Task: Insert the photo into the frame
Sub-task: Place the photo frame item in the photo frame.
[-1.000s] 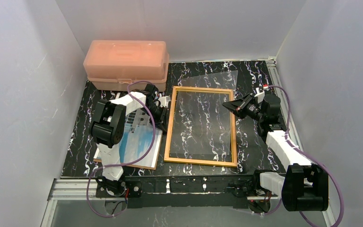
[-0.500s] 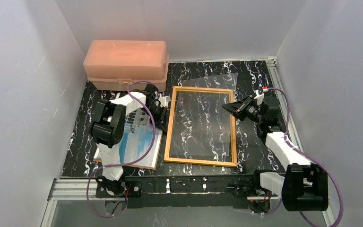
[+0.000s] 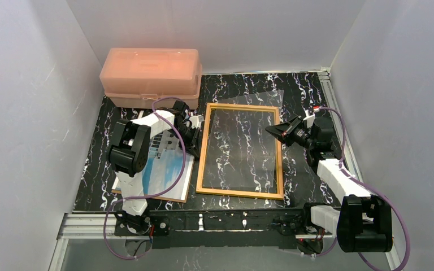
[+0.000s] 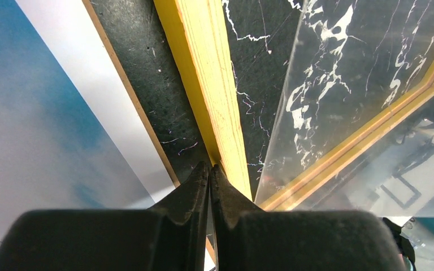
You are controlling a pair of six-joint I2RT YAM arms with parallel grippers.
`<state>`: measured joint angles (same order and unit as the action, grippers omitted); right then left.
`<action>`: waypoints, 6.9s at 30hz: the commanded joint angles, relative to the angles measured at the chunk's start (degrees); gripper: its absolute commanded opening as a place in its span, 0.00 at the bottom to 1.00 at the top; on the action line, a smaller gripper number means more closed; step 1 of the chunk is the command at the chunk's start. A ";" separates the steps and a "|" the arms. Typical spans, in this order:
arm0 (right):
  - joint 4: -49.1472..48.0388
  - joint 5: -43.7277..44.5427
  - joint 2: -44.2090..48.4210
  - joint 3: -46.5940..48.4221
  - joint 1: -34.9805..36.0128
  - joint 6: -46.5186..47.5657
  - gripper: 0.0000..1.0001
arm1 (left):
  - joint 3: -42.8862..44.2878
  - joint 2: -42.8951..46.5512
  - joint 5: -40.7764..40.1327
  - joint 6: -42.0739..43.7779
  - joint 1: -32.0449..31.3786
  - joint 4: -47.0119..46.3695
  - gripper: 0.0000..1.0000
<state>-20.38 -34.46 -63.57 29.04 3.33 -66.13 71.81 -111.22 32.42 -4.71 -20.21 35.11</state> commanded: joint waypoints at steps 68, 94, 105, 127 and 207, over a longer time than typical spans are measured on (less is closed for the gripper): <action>-7.28 -3.45 -4.29 6.46 1.07 -1.16 0.01 | 0.79 2.69 1.99 0.56 -0.05 1.90 0.00; -3.04 -2.93 -9.14 3.45 1.15 8.17 0.01 | 0.97 3.06 1.64 1.46 0.08 2.68 0.00; -1.63 -4.65 -12.81 6.68 1.11 12.11 0.01 | 0.93 3.26 1.70 1.79 0.07 2.82 0.00; 2.75 -5.16 -12.09 10.67 1.15 18.97 0.01 | 0.87 2.93 2.38 1.76 0.06 2.68 0.00; 4.96 7.43 -4.44 5.94 9.23 14.41 0.01 | 0.58 2.67 3.45 2.07 0.07 2.98 0.00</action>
<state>-16.16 -27.14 -68.95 35.14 11.38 -52.80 71.72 -111.11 32.97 -3.03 -19.92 37.17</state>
